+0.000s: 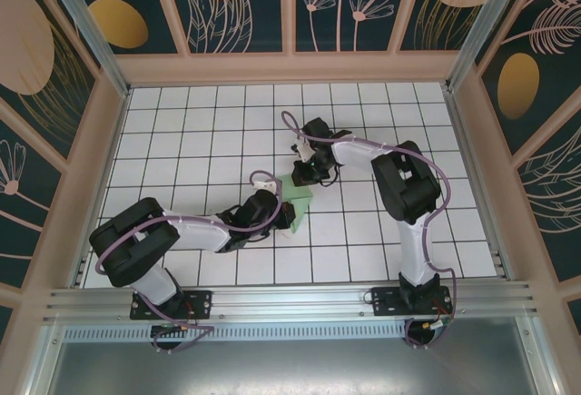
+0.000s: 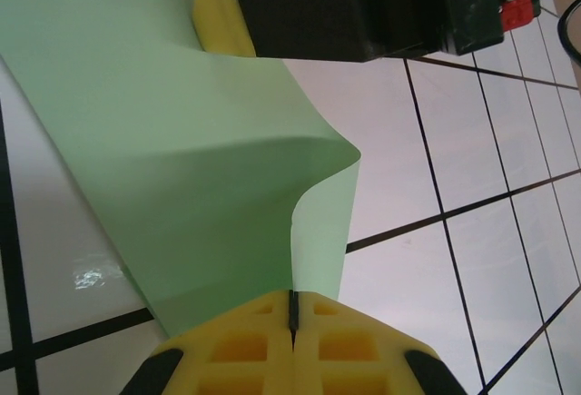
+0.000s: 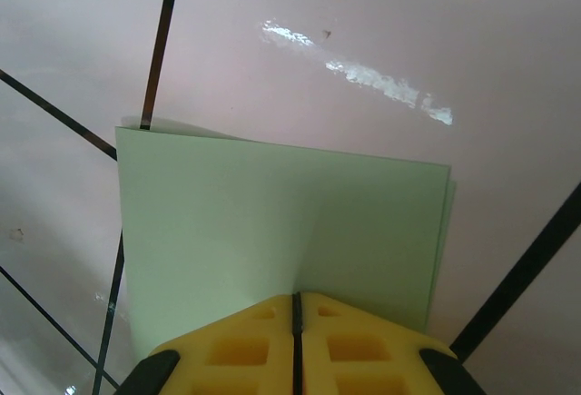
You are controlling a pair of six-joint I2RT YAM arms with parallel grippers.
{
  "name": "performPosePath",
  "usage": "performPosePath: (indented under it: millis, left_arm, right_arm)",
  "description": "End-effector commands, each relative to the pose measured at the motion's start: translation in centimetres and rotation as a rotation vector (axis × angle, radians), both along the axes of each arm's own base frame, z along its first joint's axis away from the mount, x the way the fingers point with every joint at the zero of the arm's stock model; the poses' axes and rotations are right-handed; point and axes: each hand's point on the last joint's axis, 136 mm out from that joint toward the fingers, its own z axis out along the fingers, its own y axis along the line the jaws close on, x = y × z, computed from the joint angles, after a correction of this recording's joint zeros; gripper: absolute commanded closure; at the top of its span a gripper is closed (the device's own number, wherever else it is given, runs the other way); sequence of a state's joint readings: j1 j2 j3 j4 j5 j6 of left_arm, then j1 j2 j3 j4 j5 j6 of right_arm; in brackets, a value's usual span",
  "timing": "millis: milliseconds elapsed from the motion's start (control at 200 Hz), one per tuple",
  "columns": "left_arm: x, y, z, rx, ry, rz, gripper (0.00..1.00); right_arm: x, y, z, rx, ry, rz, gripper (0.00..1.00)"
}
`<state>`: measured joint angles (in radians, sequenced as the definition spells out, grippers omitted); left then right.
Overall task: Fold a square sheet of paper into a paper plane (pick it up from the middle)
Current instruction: Third fold the triangle at the center of the table.
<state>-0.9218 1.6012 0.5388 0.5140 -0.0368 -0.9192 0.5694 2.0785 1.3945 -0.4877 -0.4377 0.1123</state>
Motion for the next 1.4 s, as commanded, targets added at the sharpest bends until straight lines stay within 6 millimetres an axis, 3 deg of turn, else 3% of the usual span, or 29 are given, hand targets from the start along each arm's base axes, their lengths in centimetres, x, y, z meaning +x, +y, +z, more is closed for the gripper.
performPosePath:
  millis: [0,1176,1396]
  left_arm:
    - [0.7,0.3,-0.2,0.060,-0.026,0.003,0.95]
    - [0.2,2.4,-4.0,0.139,0.023,0.051,0.94]
    - [0.7,1.7,-4.0,0.178,0.010,0.018,0.93]
  right_arm:
    - [-0.7,-0.7,-2.2,-0.068,0.035,0.014,0.89]
    - [-0.7,-0.2,-1.5,-0.041,0.044,-0.006,0.89]
    - [-0.6,0.1,-0.9,-0.025,0.039,-0.006,0.88]
